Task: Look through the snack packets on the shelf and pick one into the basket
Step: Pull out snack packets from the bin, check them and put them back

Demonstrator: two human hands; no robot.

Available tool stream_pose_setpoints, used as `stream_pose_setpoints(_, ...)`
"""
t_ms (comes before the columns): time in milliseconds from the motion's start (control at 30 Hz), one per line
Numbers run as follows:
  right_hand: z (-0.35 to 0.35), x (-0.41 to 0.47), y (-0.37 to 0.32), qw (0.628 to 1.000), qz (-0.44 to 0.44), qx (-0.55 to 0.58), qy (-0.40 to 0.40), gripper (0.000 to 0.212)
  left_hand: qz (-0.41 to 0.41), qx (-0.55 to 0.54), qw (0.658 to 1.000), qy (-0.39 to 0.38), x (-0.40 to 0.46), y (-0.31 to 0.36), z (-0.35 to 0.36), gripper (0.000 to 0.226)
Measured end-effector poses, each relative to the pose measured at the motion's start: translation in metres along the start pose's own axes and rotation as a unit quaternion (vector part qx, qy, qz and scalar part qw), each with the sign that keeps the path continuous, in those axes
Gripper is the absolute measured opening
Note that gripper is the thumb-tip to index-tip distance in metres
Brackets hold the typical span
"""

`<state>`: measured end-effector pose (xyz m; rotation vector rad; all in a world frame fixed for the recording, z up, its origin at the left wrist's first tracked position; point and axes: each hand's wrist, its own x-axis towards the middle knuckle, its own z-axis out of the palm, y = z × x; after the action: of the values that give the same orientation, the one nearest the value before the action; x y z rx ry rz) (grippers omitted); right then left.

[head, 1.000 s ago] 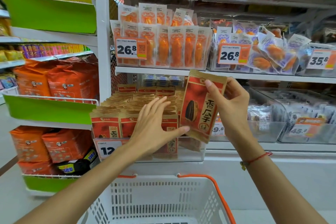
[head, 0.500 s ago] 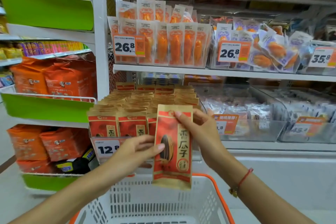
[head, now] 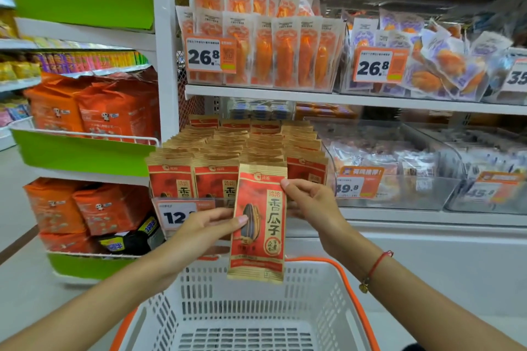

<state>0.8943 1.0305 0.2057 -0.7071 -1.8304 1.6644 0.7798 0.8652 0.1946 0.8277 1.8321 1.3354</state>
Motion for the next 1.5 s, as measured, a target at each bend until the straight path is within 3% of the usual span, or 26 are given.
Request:
stream_pose_setpoints(200, 0.004, -0.002, 0.001, 0.997, 0.065, 0.032, -0.027, 0.03, 0.019, -0.026, 0.999, 0.023, 0.0, 0.002, 0.003, 0.022)
stream_pose_setpoints(333, 0.004, -0.006, -0.002, 0.998, -0.032, -0.051, -0.005, 0.041, 0.054, -0.033, 0.997, 0.032, -0.003, 0.005, 0.006, 0.021)
stream_pose_setpoints(433, 0.005, -0.01, -0.004, 0.99, -0.117, -0.076, 0.025, 0.033, 0.054, -0.02, 0.998, 0.03, -0.001, 0.004, 0.002, 0.024)
stream_pose_setpoints(533, 0.007, -0.011, -0.002, 0.986, -0.146, -0.076, 0.006, 0.022, 0.047, -0.008, 0.999, 0.015, 0.001, -0.001, -0.002, 0.03)
stream_pose_setpoints(667, 0.008, -0.009, 0.005, 0.991, -0.124, -0.054, -0.016, 0.019, 0.06, -0.005, 0.998, 0.016, 0.003, -0.004, -0.003, 0.033)
stream_pose_setpoints(800, 0.01, -0.005, 0.005, 0.996, -0.061, -0.057, -0.03, 0.031, 0.128, 0.006, 0.991, 0.049, 0.002, -0.005, 0.0, 0.03)
stream_pose_setpoints(900, 0.01, -0.004, 0.004, 0.992, -0.04, -0.072, -0.099, 0.033, 0.203, 0.052, 0.973, 0.099, -0.001, -0.002, 0.004, 0.029)
stream_pose_setpoints(1000, 0.008, -0.005, 0.002, 0.983, -0.043, -0.075, -0.163, 0.031, 0.235, 0.032, 0.962, 0.136, -0.003, 0.003, 0.006, 0.027)
stream_pose_setpoints(1167, 0.001, -0.003, 0.002, 0.98, -0.059, -0.07, -0.178, 0.048, 0.241, -0.022, 0.954, 0.179, -0.002, 0.006, -0.001, 0.009)
stream_pose_setpoints(1500, 0.007, -0.011, -0.007, 0.973, -0.01, -0.016, -0.228, 0.049, 0.242, -0.088, 0.949, 0.179, -0.003, 0.005, 0.002, 0.02)
